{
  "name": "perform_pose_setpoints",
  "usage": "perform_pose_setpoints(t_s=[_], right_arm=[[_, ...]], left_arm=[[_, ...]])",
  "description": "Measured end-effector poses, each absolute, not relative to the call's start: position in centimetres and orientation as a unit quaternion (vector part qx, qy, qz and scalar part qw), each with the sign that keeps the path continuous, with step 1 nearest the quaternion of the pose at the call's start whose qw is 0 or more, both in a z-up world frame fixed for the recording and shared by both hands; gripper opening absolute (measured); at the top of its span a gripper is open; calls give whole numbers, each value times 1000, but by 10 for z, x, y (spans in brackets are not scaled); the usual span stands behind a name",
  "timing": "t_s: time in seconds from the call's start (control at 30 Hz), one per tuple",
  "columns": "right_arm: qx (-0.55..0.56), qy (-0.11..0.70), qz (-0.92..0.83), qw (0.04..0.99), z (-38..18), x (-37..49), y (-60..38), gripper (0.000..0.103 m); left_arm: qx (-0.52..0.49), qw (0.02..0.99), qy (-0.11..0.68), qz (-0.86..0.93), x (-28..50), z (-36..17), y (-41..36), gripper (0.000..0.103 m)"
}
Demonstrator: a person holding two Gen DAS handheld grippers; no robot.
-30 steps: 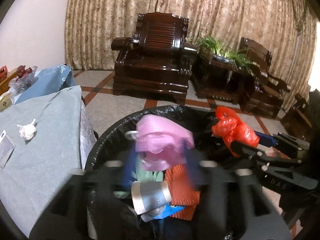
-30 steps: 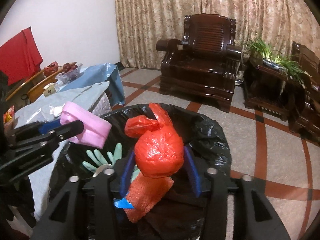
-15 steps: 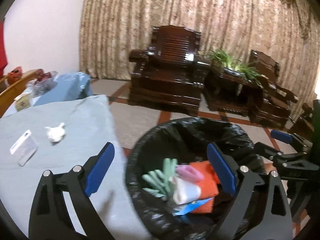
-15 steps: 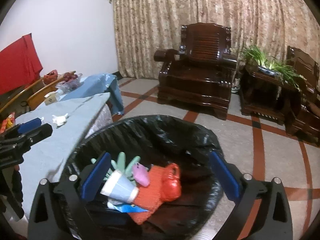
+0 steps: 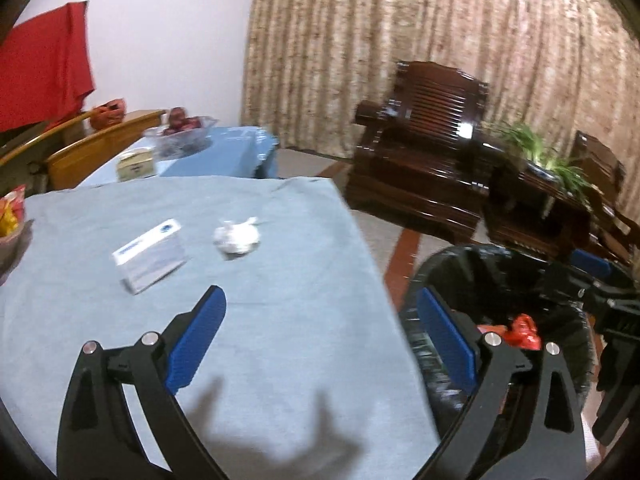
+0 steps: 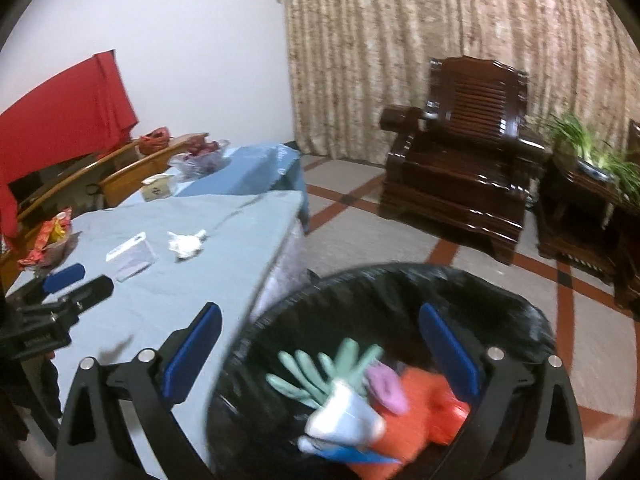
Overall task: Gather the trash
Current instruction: 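Move both open tools back over the table toward the box and tissue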
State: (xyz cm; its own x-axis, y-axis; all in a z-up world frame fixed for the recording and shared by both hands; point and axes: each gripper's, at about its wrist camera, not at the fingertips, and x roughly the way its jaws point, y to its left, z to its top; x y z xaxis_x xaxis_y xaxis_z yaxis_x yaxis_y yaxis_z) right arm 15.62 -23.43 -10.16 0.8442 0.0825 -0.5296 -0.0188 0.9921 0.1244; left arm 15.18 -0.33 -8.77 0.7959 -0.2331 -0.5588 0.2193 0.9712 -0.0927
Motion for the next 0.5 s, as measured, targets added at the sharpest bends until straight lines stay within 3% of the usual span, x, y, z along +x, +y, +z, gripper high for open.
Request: perform_pose_setpoints(t_s=[0.5], right_arm=[[43,287,76,954,-109,242,-134,97]], left_arm=[[-8,954,300,-12,198,-109,114,94]])
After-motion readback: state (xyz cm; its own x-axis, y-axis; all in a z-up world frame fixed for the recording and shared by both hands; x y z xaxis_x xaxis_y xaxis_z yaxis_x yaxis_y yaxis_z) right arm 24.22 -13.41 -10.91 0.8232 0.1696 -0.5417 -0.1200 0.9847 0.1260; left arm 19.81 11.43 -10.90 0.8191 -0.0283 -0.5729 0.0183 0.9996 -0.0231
